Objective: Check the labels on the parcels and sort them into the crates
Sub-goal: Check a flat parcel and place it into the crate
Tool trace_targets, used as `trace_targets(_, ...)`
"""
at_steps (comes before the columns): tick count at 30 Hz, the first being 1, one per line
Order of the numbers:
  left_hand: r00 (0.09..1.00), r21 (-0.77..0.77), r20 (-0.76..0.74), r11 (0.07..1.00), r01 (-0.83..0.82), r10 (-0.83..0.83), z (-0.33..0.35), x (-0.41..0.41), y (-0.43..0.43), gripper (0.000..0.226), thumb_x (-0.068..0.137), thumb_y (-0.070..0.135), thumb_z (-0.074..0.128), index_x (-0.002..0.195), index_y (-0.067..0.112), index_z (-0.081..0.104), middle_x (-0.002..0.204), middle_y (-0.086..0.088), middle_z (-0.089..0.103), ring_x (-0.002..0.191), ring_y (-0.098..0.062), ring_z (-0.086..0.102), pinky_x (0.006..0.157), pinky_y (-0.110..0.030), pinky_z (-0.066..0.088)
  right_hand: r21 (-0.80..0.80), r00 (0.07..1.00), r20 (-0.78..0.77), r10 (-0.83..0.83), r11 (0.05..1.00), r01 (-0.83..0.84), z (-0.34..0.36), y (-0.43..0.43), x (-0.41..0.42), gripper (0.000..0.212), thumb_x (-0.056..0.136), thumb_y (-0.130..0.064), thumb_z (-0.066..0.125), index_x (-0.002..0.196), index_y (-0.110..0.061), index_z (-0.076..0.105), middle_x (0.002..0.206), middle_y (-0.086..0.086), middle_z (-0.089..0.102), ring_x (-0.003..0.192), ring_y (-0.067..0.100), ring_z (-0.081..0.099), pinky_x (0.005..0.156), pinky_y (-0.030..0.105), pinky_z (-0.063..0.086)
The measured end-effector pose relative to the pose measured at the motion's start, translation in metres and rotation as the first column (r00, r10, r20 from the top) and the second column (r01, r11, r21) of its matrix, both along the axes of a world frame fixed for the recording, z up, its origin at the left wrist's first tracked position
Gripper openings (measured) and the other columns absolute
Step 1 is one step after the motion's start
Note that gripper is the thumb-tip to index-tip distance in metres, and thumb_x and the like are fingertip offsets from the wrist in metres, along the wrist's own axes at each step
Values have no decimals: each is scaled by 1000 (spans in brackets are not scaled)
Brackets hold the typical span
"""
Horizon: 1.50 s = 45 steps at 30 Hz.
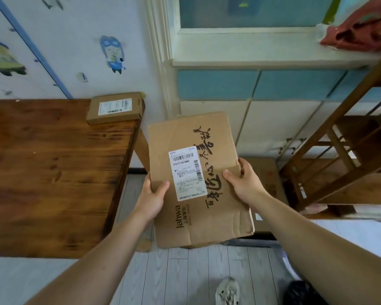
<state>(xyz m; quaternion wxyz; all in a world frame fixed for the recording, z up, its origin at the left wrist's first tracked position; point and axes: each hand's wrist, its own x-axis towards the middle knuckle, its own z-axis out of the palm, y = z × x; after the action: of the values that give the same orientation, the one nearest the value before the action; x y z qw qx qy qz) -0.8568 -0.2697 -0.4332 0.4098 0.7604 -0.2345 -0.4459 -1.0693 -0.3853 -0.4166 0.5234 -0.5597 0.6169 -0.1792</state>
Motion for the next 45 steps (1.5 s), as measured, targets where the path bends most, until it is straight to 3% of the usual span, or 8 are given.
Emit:
trace_targets(9, 999, 95, -24, 995, 43, -41, -52, 17, 45, 62, 99, 41, 52, 152, 36, 22, 139, 3, 51, 124, -21, 50, 106, -46, 38, 80, 997, -1, -71, 994, 71, -61, 59, 9, 72, 94, -41, 61, 153, -27, 22, 128, -1, 59, 107, 19, 60, 93, 42, 52)
trace_targets(12, 999, 135, -32, 991, 0, 4, -75, 18, 58, 68, 97, 45, 52, 154, 30, 18, 144, 1, 49, 125, -23, 50, 107, -46, 39, 86, 1000, -12, -29, 996, 30, -82, 64, 14, 70, 95, -42, 59, 153, -28, 23, 118, -6, 57, 96, 12, 58, 80, 31, 48)
trace_targets(15, 989, 177, -98, 980, -91, 109, -107, 13, 67, 77, 98, 45, 52, 157, 28, 5, 147, -2, 45, 131, -28, 46, 106, -48, 38, 95, 999, -32, 40, 995, -37, -110, 57, 19, 71, 94, -44, 60, 153, -31, 23, 121, -5, 59, 98, 14, 60, 83, 36, 52)
trace_targets(19, 969, 98, -132, 975, -199, 211, -153, 0, 79, 47, 98, 35, 56, 141, 34, 35, 131, 2, 59, 118, -23, 57, 101, -49, 47, 79, 989, -45, 142, 987, -138, -151, 50, 21, 68, 94, -43, 60, 151, -32, 26, 111, -8, 57, 88, 6, 57, 68, 26, 44)
trace_targets(23, 966, 73, -115, 972, -225, 232, -201, -4, 82, 40, 98, 35, 56, 133, 32, 39, 127, 0, 61, 118, -26, 59, 100, -53, 48, 50, 982, -47, 183, 982, -181, -199, 48, 21, 70, 94, -44, 59, 153, -31, 23, 112, -9, 55, 83, 4, 55, 63, 21, 42)
trace_targets(28, 990, 134, 7, 980, -144, 144, -258, 6, 72, 71, 98, 47, 51, 156, 33, 12, 148, -2, 46, 130, -30, 49, 107, -47, 39, -14, 992, -19, 124, 992, -124, -263, 54, 24, 70, 95, -45, 57, 154, -31, 20, 122, -9, 56, 98, 12, 57, 85, 32, 48)
trace_targets(34, 985, 124, 135, 984, -127, 110, -338, 23, 71, 91, 75, 69, 53, 152, 40, 15, 145, 3, 50, 126, -30, 53, 106, -50, 42, -83, 996, 39, 79, 994, -76, -350, 62, 32, 72, 94, -43, 59, 154, -27, 22, 136, -2, 56, 115, 17, 58, 100, 39, 48)
trace_targets(45, 944, -135, 72, 941, -310, 321, -427, 17, 82, 56, 96, 40, 56, 147, 32, 36, 125, 2, 58, 113, -24, 57, 101, -42, 45, -239, 990, 13, 143, 961, -136, -428, 71, 40, 70, 94, -42, 60, 153, -30, 24, 134, -3, 54, 107, 12, 54, 89, 27, 43)
